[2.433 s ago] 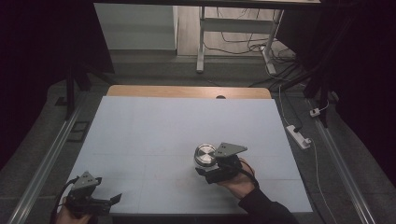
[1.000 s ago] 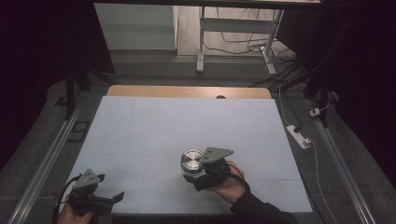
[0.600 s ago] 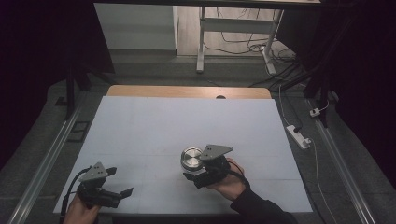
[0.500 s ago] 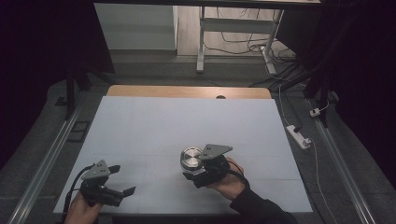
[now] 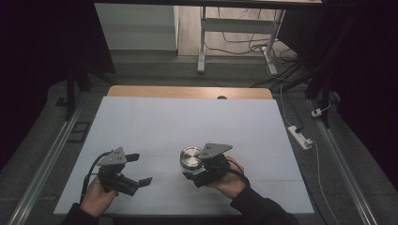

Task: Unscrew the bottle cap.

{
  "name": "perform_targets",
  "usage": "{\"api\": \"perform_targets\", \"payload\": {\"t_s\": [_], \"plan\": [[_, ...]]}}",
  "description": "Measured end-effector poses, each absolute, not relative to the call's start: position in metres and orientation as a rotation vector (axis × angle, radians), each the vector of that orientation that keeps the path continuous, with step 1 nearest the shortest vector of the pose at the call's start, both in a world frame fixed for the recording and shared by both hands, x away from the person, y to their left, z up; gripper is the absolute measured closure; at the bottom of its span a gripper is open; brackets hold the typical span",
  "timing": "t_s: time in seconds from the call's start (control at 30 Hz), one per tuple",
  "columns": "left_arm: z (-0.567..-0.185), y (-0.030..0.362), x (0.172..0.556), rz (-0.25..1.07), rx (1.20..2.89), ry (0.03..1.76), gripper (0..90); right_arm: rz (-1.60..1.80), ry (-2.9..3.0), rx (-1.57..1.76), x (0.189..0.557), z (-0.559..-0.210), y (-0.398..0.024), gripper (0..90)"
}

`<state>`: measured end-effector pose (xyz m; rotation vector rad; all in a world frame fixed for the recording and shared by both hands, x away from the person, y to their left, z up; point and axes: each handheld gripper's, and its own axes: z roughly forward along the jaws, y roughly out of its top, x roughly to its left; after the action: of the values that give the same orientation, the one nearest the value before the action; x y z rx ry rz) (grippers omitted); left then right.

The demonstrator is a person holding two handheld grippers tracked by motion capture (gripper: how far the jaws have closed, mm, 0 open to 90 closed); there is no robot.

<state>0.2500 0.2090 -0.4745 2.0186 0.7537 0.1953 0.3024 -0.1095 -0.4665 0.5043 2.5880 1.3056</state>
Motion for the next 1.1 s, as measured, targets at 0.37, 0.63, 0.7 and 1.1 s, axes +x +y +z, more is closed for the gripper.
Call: {"api": "perform_targets", "payload": {"t_s": [0.37, 0.63, 0.7, 1.1], "plan": [[-0.451, 0.172, 0.276, 0.227, 2.093, 0.630, 0.0, 1.313, 2.611, 0.480, 0.304, -0.466, -0.108, 14.5], [-0.436, 0.154, 0.292, 0.150, 2.071, 0.516, 0.0, 1.319, 2.631, 0.454, 0.304, -0.466, -0.103, 14.5], [-0.434, 0.149, 0.295, 0.134, 2.074, 0.476, 0.0, 1.317, 2.638, 0.439, 0.304, -0.467, -0.102, 14.5], [-0.430, 0.123, 0.313, 0.029, 2.129, 0.282, 0.0, 1.330, 2.666, 0.371, 0.306, -0.467, -0.095, 14.5]]}}
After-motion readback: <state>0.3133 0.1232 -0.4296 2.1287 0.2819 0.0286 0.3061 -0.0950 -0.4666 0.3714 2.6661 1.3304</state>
